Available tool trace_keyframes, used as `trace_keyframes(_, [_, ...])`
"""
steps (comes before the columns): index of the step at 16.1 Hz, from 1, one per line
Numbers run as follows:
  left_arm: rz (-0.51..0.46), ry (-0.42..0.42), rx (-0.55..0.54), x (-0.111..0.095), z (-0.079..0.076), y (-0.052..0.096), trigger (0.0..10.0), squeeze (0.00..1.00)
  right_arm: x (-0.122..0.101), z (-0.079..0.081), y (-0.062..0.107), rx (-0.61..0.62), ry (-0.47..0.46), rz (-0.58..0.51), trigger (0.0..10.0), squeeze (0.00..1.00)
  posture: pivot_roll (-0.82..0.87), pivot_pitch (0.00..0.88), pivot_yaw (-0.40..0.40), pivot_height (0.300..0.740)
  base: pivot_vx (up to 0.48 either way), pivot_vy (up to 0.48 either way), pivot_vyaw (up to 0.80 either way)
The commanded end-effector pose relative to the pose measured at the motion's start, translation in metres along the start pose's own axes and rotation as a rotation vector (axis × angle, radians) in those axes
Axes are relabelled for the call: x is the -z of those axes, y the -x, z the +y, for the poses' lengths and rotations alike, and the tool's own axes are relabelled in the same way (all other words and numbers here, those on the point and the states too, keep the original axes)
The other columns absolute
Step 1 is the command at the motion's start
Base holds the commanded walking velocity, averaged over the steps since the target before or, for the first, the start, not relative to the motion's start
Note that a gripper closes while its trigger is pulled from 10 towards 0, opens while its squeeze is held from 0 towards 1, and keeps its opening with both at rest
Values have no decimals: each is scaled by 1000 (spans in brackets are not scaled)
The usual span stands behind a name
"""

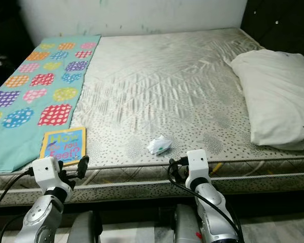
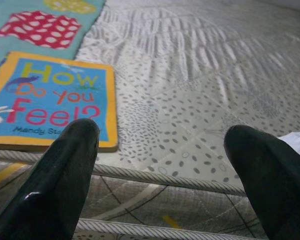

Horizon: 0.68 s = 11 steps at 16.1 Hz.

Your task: Clean up the room

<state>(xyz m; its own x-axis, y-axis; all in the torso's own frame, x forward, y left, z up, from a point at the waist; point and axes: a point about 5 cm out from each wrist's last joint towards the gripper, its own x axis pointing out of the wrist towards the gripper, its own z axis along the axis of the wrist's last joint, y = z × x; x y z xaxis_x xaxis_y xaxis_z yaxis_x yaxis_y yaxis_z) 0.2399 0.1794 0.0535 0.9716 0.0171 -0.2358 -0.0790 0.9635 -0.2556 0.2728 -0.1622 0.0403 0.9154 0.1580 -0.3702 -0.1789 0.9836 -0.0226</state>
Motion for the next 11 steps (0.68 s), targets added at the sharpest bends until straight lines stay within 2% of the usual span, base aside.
trace_keyframes(1, [20, -18, -14, 2, 4, 1, 10000, 0, -1, 4, -3, -28, 7, 25, 10000, 0, -64, 0, 38, 555, 0, 0, 0])
trace_keyframes(4, [29, -41, 20, -1, -3, 3, 10000, 0, 1, 22, -24, -146, 9, 145, 10000, 0, -28, 16, 33, 555, 0, 0, 0])
trace_keyframes(6, [40, -53, 22, -1, -5, 7, 10000, 0, 2, 42, -37, -229, 0, 194, 10000, 0, 4, 28, 28, 555, 0, 0, 0])
trace_keyframes(8, [39, -55, 20, -1, -7, 12, 10000, 0, -5, 56, -47, -229, -49, 174, 10000, 0, 66, 41, 21, 555, 0, 0, 0])
trace_keyframes(11, [29, -67, 21, -8, -12, 21, 10000, 0, -29, 77, -61, -170, -155, 71, 10000, 0, 140, 55, 25, 555, 0, 0, 0])
